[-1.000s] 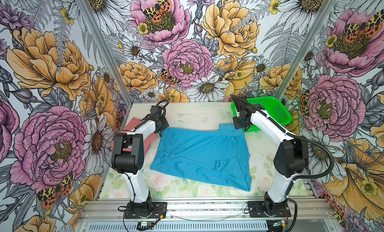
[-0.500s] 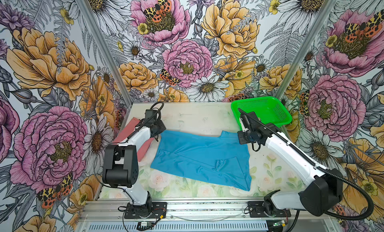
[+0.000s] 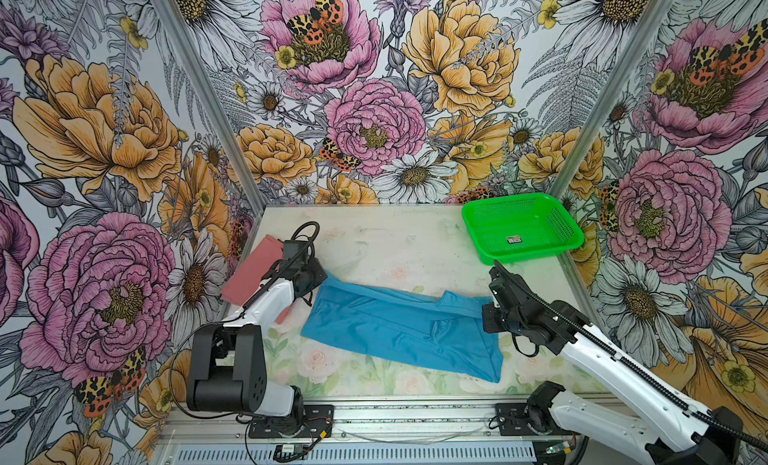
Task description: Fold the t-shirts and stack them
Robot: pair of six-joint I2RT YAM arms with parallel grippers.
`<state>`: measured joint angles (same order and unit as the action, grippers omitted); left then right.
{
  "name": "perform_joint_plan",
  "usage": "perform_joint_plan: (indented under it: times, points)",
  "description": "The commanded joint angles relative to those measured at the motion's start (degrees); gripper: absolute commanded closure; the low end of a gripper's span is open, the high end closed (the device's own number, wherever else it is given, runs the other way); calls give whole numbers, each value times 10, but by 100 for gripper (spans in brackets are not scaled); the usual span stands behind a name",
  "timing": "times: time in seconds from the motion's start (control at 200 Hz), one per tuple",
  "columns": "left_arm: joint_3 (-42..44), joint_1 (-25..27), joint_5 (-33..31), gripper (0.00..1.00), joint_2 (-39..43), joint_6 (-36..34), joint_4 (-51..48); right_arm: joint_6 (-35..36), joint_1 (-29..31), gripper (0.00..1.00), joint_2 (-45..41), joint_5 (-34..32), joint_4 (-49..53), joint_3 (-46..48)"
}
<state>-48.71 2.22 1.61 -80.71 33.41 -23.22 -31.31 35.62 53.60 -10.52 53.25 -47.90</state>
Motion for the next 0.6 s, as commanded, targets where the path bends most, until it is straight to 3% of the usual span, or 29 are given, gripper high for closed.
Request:
perform_joint_plan:
  times: [0.0, 0.475, 0.595]
  points:
    - [21, -4, -8, 100, 38, 13, -3, -82, 16, 100, 1, -19, 6, 10]
    - [109, -10, -18, 100, 106, 9, -33, -254, 95, 100, -47, -105, 34, 99]
    - [125, -12, -23, 100, 127, 9, -41, -297, 147, 100, -48, -122, 47, 119]
